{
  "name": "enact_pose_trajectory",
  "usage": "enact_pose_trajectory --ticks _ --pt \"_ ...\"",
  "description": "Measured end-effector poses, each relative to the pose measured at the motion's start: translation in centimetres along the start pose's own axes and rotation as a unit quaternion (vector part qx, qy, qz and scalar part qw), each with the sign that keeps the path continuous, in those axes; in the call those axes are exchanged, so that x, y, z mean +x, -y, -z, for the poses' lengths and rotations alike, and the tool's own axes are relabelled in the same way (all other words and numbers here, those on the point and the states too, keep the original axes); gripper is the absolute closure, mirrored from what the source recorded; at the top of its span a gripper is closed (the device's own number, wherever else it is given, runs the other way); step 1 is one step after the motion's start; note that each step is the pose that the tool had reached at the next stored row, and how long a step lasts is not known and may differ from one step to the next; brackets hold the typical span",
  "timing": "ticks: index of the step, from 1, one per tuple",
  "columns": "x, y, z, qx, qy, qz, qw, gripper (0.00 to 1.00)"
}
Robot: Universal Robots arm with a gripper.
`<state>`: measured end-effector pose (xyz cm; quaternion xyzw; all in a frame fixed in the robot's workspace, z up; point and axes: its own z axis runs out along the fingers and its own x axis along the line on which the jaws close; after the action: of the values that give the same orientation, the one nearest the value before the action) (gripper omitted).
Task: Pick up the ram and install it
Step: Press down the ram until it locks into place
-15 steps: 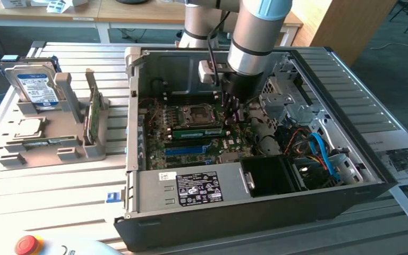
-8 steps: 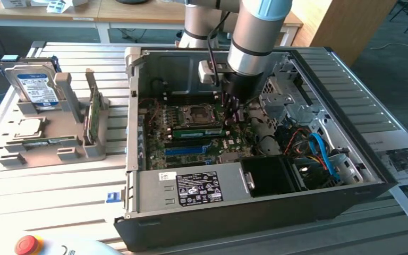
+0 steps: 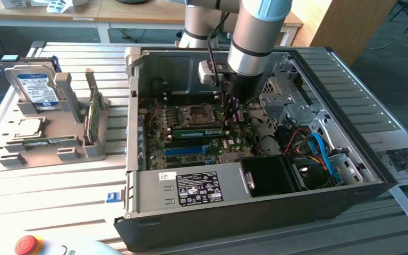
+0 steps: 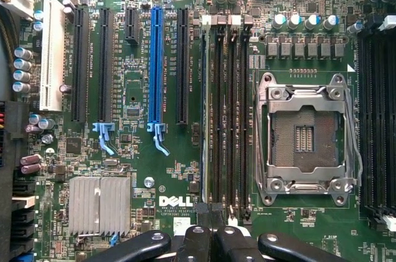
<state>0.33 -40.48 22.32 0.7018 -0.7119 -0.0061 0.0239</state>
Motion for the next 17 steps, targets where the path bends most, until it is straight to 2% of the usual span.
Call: enact_pose_trajectory --ticks 12,17 --pt "0.0 0.0 -0.09 0.0 0.0 0.0 1.0 0.9" --pt "0.0 -0.02 0.16 -0.0012 -0.0006 0.0 1.0 0.9"
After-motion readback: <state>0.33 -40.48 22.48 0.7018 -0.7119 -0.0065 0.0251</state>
